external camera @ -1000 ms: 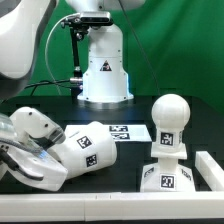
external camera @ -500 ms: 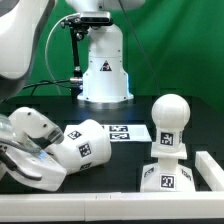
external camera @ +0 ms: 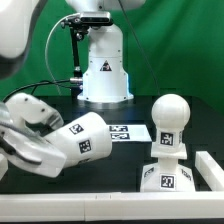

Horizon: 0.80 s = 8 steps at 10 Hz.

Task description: Assemble lamp

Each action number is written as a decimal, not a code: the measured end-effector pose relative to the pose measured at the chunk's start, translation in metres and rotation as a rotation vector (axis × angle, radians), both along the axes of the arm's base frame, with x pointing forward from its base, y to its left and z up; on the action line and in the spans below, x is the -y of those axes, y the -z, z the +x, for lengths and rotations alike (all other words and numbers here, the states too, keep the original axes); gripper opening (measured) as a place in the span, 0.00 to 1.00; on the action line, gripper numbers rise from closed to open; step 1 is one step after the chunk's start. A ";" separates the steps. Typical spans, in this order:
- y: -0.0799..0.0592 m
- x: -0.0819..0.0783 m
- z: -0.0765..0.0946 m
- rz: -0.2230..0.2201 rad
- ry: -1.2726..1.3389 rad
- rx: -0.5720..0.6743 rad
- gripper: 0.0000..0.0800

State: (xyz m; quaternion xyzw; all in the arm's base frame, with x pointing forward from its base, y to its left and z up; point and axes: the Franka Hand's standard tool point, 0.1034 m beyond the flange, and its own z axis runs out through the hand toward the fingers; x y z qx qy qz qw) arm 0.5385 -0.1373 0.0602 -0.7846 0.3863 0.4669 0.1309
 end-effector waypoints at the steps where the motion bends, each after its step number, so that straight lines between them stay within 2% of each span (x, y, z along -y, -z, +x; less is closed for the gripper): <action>1: -0.019 -0.001 0.007 0.004 -0.037 0.039 0.06; 2: -0.037 -0.002 0.013 -0.004 -0.087 0.080 0.06; 3: -0.049 -0.005 0.020 -0.020 -0.115 0.130 0.06; 4: -0.071 -0.009 0.019 -0.006 -0.156 0.153 0.06; 5: -0.086 -0.013 0.025 -0.025 -0.182 0.173 0.06; 6: -0.098 -0.017 0.040 -0.094 -0.207 0.263 0.06; 7: -0.104 -0.024 0.038 -0.127 -0.202 0.320 0.06; 8: -0.100 -0.025 0.042 -0.167 -0.195 0.386 0.06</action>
Offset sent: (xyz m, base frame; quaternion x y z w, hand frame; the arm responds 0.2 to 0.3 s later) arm -0.0088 0.0129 0.0752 -0.0549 0.0222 -0.0884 0.9943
